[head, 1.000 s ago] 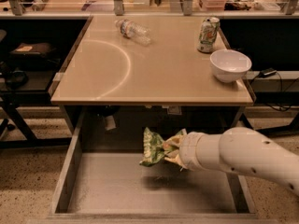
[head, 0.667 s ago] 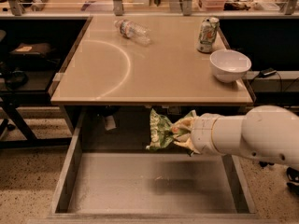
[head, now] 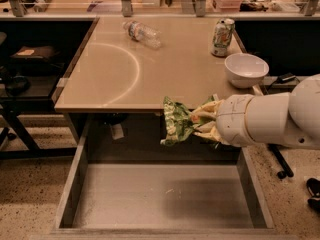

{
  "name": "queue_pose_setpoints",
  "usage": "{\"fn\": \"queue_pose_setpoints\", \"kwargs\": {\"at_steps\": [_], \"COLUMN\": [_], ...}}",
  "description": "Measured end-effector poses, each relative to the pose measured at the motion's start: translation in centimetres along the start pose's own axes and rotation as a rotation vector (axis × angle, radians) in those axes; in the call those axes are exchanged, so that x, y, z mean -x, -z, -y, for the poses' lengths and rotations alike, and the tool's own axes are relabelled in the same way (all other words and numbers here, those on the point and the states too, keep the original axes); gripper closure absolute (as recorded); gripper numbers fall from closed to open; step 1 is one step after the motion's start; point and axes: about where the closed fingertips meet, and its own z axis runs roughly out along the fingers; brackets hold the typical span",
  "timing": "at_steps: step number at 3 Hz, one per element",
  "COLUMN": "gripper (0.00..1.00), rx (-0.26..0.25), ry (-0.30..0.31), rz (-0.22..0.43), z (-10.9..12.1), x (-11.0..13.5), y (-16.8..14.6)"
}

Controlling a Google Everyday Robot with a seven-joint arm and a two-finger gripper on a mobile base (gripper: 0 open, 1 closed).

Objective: Pick green jalapeno chip bag from top drawer and place on counter

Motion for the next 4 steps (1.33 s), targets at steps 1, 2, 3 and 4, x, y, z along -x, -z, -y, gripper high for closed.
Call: {"fn": "queue_pose_setpoints", "kwargs": {"at_steps": [1, 2, 3, 4], "gripper": [1.00, 1.00, 1.00, 1.00], "rx": [-0.021, -0.031, -0.033, -0.024], "ry": [0.079, 0.168, 0.214, 0.181], "rz": [0.028, 0.075, 0.115, 0.150], "z": [3.7, 9.3, 13.6, 17.1], "x": [1.3, 3.3, 4.9, 4.9], "y": [-1.4, -4.7, -7.7, -11.6]}}
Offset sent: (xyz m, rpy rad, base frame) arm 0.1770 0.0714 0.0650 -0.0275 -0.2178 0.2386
